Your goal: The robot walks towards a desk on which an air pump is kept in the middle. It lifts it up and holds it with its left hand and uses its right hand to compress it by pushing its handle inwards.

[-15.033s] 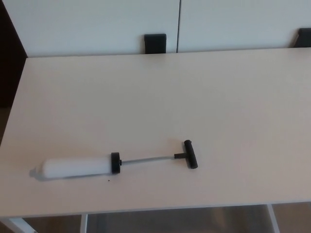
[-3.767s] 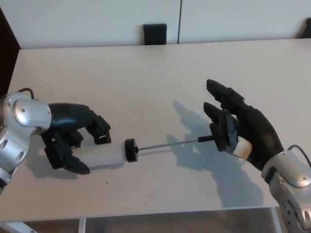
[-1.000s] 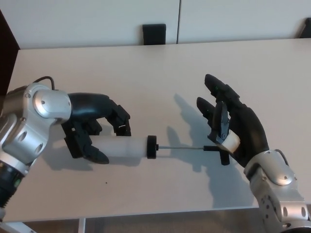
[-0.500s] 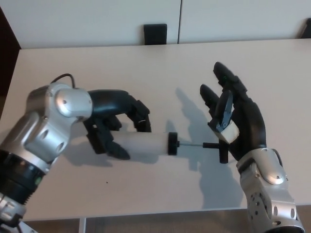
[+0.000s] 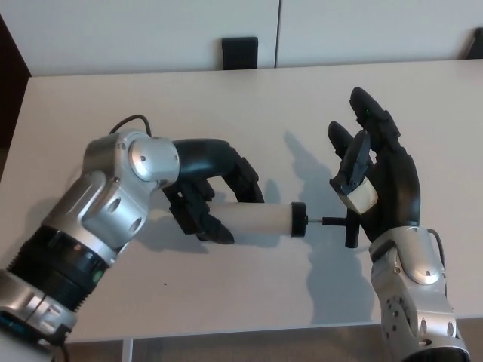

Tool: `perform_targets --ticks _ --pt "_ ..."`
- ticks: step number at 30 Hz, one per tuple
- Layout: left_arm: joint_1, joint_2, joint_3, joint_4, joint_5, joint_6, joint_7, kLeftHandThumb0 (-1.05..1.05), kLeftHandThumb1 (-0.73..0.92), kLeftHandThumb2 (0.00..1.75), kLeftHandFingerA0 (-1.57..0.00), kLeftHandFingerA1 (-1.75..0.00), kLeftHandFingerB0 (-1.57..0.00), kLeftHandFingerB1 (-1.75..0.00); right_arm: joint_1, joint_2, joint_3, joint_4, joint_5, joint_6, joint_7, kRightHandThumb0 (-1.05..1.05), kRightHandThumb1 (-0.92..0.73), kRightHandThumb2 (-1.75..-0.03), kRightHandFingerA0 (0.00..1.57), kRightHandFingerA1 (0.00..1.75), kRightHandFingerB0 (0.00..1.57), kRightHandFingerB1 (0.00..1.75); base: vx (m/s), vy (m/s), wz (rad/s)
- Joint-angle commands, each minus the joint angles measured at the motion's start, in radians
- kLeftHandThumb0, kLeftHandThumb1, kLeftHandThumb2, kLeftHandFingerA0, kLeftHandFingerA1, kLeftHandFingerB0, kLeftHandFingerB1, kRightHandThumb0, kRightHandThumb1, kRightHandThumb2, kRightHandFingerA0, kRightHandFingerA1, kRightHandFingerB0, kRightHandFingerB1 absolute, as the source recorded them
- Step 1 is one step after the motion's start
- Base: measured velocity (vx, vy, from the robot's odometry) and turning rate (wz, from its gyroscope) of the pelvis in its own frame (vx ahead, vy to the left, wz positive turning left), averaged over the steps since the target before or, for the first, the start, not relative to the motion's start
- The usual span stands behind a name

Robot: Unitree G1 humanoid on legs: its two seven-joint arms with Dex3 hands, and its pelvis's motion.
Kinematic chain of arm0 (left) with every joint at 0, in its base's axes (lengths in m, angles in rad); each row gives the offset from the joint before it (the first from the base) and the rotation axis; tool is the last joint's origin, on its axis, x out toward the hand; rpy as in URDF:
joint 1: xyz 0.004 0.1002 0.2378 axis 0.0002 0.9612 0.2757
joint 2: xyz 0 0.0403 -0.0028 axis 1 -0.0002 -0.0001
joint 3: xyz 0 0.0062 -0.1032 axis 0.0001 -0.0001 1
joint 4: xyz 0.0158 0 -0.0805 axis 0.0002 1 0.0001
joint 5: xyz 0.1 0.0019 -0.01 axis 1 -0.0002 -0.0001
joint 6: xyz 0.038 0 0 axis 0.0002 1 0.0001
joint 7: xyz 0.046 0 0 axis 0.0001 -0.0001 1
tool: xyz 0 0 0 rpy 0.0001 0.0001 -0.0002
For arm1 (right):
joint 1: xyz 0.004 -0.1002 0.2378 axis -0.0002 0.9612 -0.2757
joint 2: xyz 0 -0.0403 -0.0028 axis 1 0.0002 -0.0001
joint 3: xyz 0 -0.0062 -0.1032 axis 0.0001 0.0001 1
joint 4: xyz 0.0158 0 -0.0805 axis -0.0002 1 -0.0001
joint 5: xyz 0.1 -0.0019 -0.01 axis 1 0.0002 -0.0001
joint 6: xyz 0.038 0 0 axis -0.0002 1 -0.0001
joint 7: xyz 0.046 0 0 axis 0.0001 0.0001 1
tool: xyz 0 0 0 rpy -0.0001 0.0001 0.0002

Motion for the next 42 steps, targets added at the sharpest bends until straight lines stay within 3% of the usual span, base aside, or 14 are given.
perform_targets --ticks 1,2,4,5,9,10,13,14,16,17,26,32,33,42 --pt "-0.031 -0.016 -0.035 0.042 0.048 -0.008 0.054 -0.27 0.77 0.62 -1.09 -1.01 -0.79 -0.68 -0.015 0.033 -0.027 0.033 -0.006 -0.071 -0.086 -0.76 -0.82 -1.12 0.13 0.46 0.04 0.36 0.0 0.0 0.0" --pt "-0.035 -0.022 -0.037 0.046 0.049 -0.004 0.059 -0.23 0.76 0.64 -1.06 -1.07 -0.82 -0.74 -0.018 0.035 -0.031 0.037 -0.004 -0.075 -0.093 -0.7 -0.92 -0.78 0.17 0.32 0.11 0.29 0.0 0.0 0.0" --pt "-0.037 -0.026 -0.037 0.05 0.048 0.0 0.062 -0.23 0.76 0.64 -1.06 -1.07 -0.82 -0.74 -0.021 0.035 -0.034 0.04 -0.003 -0.077 -0.098 -0.7 -0.92 -0.78 0.17 0.32 0.11 0.29 0.0 0.0 0.0" --pt "-0.044 -0.033 -0.041 0.058 0.05 0.003 0.068 -0.25 0.77 0.62 -1.07 -1.01 -0.82 -0.64 -0.025 0.042 -0.041 0.043 -0.001 -0.084 -0.115 -0.33 -0.61 -1.16 0.0 0.46 0.0 0.46 0.0 0.0 0.0" --pt "-0.063 -0.055 -0.041 0.089 0.051 0.028 0.078 -0.24 0.78 0.62 -1.06 -1.01 -0.75 -0.52 -0.042 0.053 -0.061 0.067 0.005 -0.109 -0.151 -0.33 -0.61 -1.15 0.0 0.46 0.0 0.46 0.0 0.0 0.0" --pt "-0.069 -0.065 -0.033 0.102 0.045 0.031 0.085 -0.19 0.75 0.69 -1.06 -1.13 -0.79 -0.9 -0.052 0.055 -0.068 0.078 0.004 -0.122 -0.164 -0.33 -0.6 -1.15 0.01 0.46 0.01 0.47 0.0 0.0 0.0" --pt "-0.076 -0.079 -0.022 0.121 0.037 0.029 0.096 -0.19 0.75 0.69 -1.06 -1.13 -0.79 -0.9 -0.066 0.058 -0.078 0.094 0.0 -0.14 -0.182 -0.33 -0.6 -1.15 0.01 0.46 0.01 0.47 0.0 0.0 0.0" --pt "-0.077 -0.083 -0.02 0.123 0.038 0.022 0.104 -0.21 0.76 0.68 -1.06 -1.15 -0.82 -0.95 -0.073 0.062 -0.086 0.099 0.004 -0.148 -0.191 -0.69 -0.92 -0.76 0.25 0.35 0.16 0.31 0.0 0.0 0.0" --pt "-0.078 -0.086 -0.018 0.125 0.039 0.017 0.111 -0.21 0.76 0.68 -1.06 -1.15 -0.82 -0.95 -0.079 0.065 -0.092 0.103 0.007 -0.155 -0.199 -0.69 -0.92 -0.76 0.25 0.35 0.16 0.31 0.0 0.0 0.0" --pt "-0.083 -0.112 -0.015 0.128 0.056 0.053 0.15 -0.37 0.77 0.63 -1.11 -0.95 -0.76 -0.5 -0.099 0.072 -0.104 0.117 -0.007 -0.177 -0.251 -0.7 -0.92 -0.77 0.25 0.36 0.16 0.32 0.0 0.0 0.0" --pt "-0.071 -0.14 -0.002 0.116 0.065 0.092 0.192 -0.4 0.78 0.63 -1.15 -0.9 -0.78 -0.53 -0.127 0.075 -0.109 0.155 -0.037 -0.23 -0.329 -0.7 -0.92 -0.74 0.29 0.37 0.2 0.33 0.0 0.0 0.0" --pt "-0.038 -0.09 0.006 0.079 0.076 0.085 0.194 -0.25 0.84 0.64 -1.08 -1.16 -0.75 -0.95 -0.095 0.067 -0.098 0.135 0.007 -0.226 -0.261 -0.69 -0.92 -0.73 0.23 0.35 0.18 0.31 0.0 0.0 0.0" --pt "-0.031 -0.067 0.016 0.081 0.073 0.067 0.196 -0.14 0.79 0.8 -1.08 -1.24 -0.79 -1.25 -0.087 0.058 -0.095 0.123 0.005 -0.226 -0.254 -0.68 -0.92 -0.72 0.22 0.35 0.17 0.31 0.0 0.0 0.0" --pt "0.004 0.061 0.065 0.108 0.047 -0.017 0.2 -0.1 0.76 0.83 -0.99 -1.28 -0.81 -1.26 -0.045 0.022 -0.1 0.042 0.024 -0.2 -0.227 -0.68 -0.92 -0.71 0.26 0.34 0.21 0.31 0.0 0.0 0.0"
